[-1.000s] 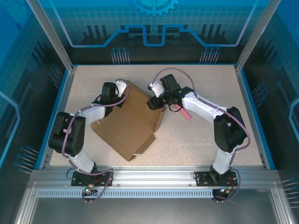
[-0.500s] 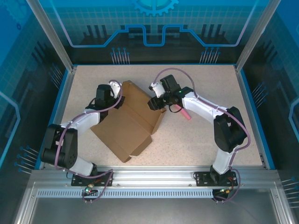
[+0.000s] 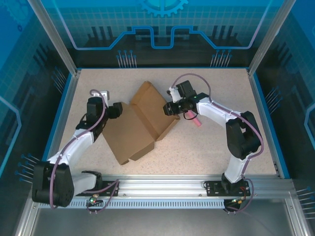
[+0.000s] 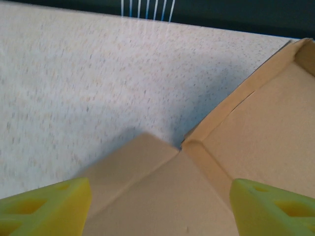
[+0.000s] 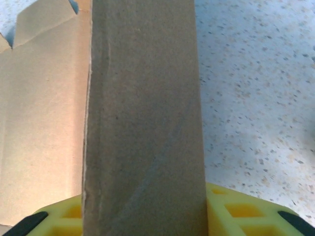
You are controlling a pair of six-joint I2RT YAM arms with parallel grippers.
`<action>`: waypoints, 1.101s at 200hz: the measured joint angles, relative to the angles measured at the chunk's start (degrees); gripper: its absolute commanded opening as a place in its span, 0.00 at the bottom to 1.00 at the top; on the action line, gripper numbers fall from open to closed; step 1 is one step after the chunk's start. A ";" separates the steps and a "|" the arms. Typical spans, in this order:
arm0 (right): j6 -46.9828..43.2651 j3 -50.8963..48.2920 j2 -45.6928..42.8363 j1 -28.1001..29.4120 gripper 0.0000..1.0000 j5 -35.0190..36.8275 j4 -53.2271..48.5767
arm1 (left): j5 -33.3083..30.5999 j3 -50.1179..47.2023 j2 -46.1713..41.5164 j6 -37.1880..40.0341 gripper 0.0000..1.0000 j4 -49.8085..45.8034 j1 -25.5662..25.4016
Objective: Fold the paper box
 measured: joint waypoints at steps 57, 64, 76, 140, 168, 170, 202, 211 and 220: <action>2.29 -2.40 0.00 -1.16 0.41 0.59 1.64 | -3.08 -8.31 -9.42 -11.04 0.87 -6.21 2.38; 2.47 -2.67 0.00 -1.18 0.41 0.63 1.90 | -3.06 -8.94 -10.29 -12.37 0.87 -6.84 3.02; 2.71 -3.02 0.00 -1.20 0.41 0.83 2.27 | -3.02 -9.46 -10.99 -14.01 0.88 -7.91 4.09; 2.93 -4.04 0.00 -1.22 0.41 1.05 3.48 | 0.85 -11.52 -10.27 -19.89 0.94 -9.27 9.27; 2.93 -4.17 0.00 -1.22 0.41 1.03 3.98 | 5.40 -12.07 -6.05 -21.86 0.92 -8.09 11.50; 2.93 -4.17 0.00 -1.22 0.41 1.05 4.04 | 5.84 -12.09 -5.70 -21.94 0.92 -7.82 11.58; 3.13 -4.24 0.02 -1.22 0.41 1.03 4.74 | 12.57 -12.28 -2.78 -24.22 0.87 -4.24 11.72; 3.13 -4.24 0.00 -1.22 0.41 1.03 4.96 | 14.25 -12.33 -2.32 -24.68 0.86 -3.19 11.72; 3.15 -4.24 0.02 -1.22 0.41 1.03 5.14 | 15.50 -12.33 -1.92 -24.98 0.85 -2.08 11.72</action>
